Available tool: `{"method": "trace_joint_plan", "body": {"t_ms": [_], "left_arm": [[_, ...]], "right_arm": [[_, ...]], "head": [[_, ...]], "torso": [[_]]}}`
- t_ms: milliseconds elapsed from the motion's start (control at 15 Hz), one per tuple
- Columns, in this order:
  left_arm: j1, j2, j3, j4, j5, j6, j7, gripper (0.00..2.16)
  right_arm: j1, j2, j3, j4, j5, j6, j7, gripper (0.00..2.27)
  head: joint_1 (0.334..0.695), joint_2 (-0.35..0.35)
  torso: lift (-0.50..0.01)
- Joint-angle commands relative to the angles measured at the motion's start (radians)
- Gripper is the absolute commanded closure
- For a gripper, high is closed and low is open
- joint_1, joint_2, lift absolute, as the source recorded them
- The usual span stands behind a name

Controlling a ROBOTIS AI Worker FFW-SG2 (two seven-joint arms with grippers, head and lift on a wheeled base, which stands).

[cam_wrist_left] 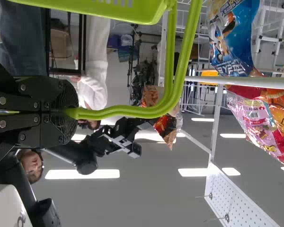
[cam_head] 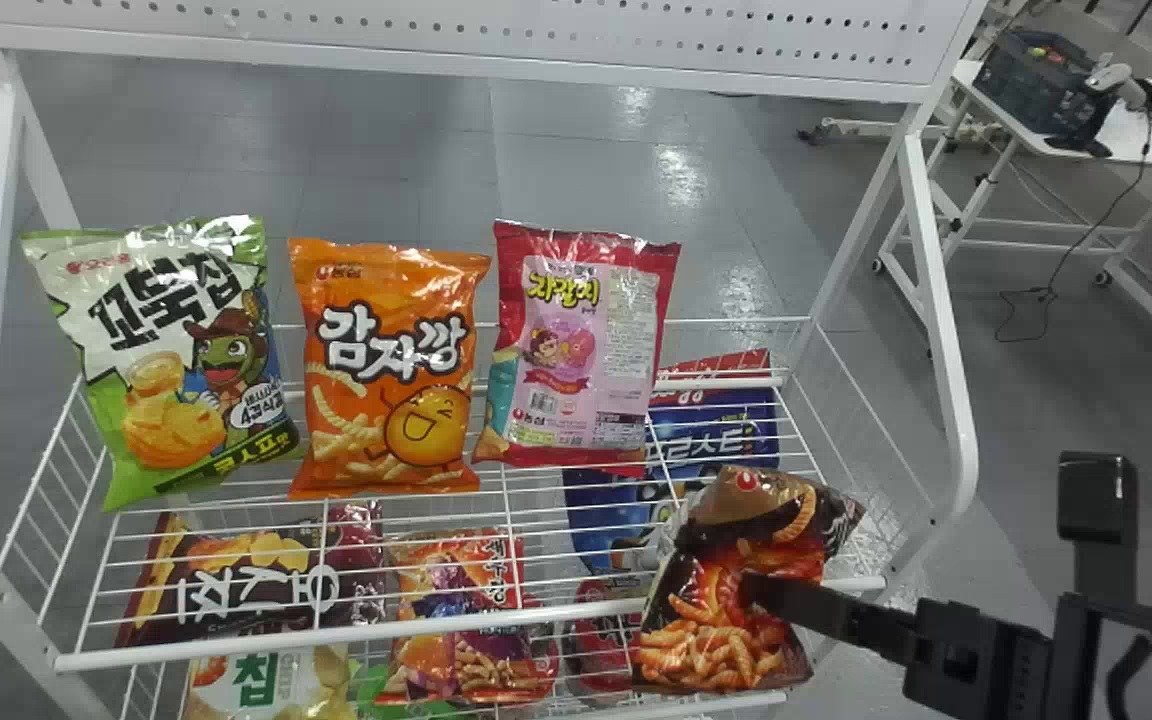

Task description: Hold basket handle with left hand then pick spicy shrimp crackers with right hand and place into basket

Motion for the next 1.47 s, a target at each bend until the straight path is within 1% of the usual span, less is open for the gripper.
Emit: {"method": "trace_joint_plan", "body": {"t_ms": [0,67,267,467,533,600,667,800,867,1133,1200,1267,1333,1400], "left_arm": [[0.0,0.0,0.003,0.001,0.004,0.0,-0.013,2.14],[0.0,0.0,0.004,0.001,0.004,0.0,-0.013,2.14],[-0.006,0.0,0.004,0.001,0.004,0.0,-0.013,2.14],[-0.011,0.0,0.004,0.002,0.004,0.0,-0.013,2.14],[-0.012,-0.002,0.004,0.002,0.004,0.0,-0.013,2.14],[-0.012,-0.003,0.004,0.002,0.004,0.0,-0.013,2.14],[-0.012,-0.005,0.004,0.002,0.004,0.003,-0.013,2.14],[-0.014,-0.003,0.006,0.002,0.009,0.003,-0.013,2.14],[-0.014,-0.003,0.006,0.002,0.011,0.003,-0.013,2.14],[-0.014,-0.005,0.006,0.002,0.012,0.006,-0.013,2.14],[-0.012,-0.005,0.006,0.002,0.012,0.006,-0.013,2.14],[-0.012,-0.005,0.006,0.002,0.012,0.006,-0.013,2.14],[-0.014,-0.005,0.006,0.002,0.012,0.006,-0.013,2.14],[-0.012,-0.005,0.006,0.002,0.014,0.003,-0.013,2.14]], "right_arm": [[0.043,0.003,-0.006,-0.019,-0.056,0.005,0.006,2.13],[0.061,0.011,-0.001,-0.026,-0.057,0.005,0.012,2.13],[0.106,0.017,0.012,-0.025,-0.076,0.005,0.026,2.13],[0.137,0.026,0.058,-0.008,-0.076,0.005,0.06,2.13],[0.147,0.032,0.081,0.001,-0.073,0.005,0.065,2.13],[0.155,0.032,0.103,0.013,-0.073,0.005,0.065,2.13],[0.161,0.032,0.129,0.027,-0.07,0.005,0.066,2.13],[0.167,0.031,0.19,0.07,-0.037,0.005,0.08,2.13],[0.169,0.031,0.226,0.098,-0.016,0.005,0.085,2.13],[0.17,0.029,0.347,0.193,0.023,0.005,0.091,2.13],[0.17,0.029,0.368,0.196,0.023,0.005,0.091,2.13],[0.17,0.029,0.39,0.198,0.024,0.005,0.089,2.12],[0.17,0.031,0.411,0.199,0.042,0.005,0.089,2.11],[0.17,0.029,0.428,0.207,0.056,0.005,0.089,2.04]], "head": [[0.695,-0.166],[0.695,-0.156],[0.695,-0.116],[0.695,-0.084],[0.695,-0.053],[0.695,-0.053],[0.695,-0.01],[0.695,0.027],[0.695,0.072],[0.695,0.181],[0.695,0.232],[0.695,0.263],[0.695,0.288],[0.695,0.312]], "torso": [[-0.01],[-0.01],[-0.01],[-0.01],[-0.01],[-0.01],[-0.01],[-0.01],[-0.01],[-0.01],[-0.01],[-0.01],[-0.01],[-0.01]]}}
